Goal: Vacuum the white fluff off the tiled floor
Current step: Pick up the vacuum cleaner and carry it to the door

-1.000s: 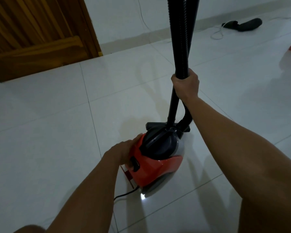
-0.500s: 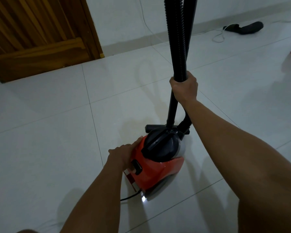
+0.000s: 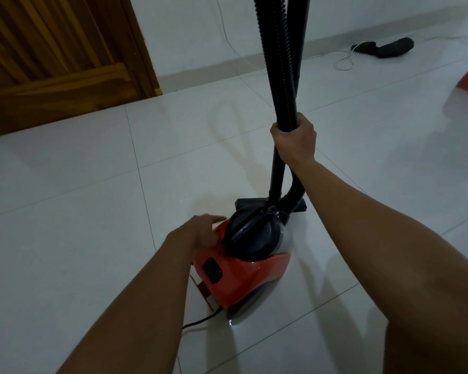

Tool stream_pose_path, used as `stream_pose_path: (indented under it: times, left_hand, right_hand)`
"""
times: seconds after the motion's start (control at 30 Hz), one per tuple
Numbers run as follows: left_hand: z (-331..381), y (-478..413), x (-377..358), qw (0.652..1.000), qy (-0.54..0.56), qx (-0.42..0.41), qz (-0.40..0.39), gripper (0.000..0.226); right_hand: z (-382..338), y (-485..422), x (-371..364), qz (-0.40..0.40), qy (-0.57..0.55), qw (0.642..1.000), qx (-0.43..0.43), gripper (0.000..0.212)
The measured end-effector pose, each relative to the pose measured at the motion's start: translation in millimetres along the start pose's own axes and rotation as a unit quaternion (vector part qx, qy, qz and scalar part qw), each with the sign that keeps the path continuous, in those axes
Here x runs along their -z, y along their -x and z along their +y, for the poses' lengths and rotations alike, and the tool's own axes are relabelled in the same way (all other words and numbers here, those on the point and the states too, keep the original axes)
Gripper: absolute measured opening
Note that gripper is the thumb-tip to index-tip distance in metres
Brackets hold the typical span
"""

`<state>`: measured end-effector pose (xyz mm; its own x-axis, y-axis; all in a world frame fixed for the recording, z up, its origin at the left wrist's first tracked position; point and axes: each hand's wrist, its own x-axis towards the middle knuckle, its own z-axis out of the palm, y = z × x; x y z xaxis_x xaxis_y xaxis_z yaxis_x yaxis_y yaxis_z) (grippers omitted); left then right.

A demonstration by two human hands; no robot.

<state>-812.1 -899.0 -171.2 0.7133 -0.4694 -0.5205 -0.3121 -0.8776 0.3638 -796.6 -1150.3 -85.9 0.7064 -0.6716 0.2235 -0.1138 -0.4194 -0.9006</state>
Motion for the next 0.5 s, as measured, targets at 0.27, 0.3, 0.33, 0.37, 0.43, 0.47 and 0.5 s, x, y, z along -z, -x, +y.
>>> stream_pose_path:
  times: [0.27,0.3,0.33,0.37,0.43,0.47,0.5]
  left_hand:
    - [88,-19,-4,0.978,0.198,-0.029,-0.057,0.041]
    - [87,-25,-10,0.98,0.195,-0.027,-0.038,0.033]
    - [85,-30,-15,0.982,0.184,-0.032,-0.009,0.026]
    - [83,-35,-19,0.985,0.165,-0.038,0.018,0.025]
    - [81,-42,-22,0.99,0.129,-0.047,0.036,0.025]
    - [81,-44,-23,0.991,0.117,-0.048,0.04,0.031]
    - [81,-47,-23,0.991,0.114,-0.047,0.044,0.037]
  right_hand:
    - [4,-5,2,-0.001,-0.004,1.0,0.004,0.017]
    - [6,-6,1,-0.002,-0.005,1.0,0.005,0.016]
    - [7,-6,1,-0.001,-0.006,1.0,0.006,0.016]
    - [8,-7,0,0.0,-0.007,1.0,0.007,0.015]
    - [11,-8,-2,0.002,-0.01,1.0,0.008,0.017]
    - [11,-9,-4,0.001,-0.012,1.0,0.008,0.017]
    - [12,-10,-5,-0.001,-0.013,1.0,0.007,0.018]
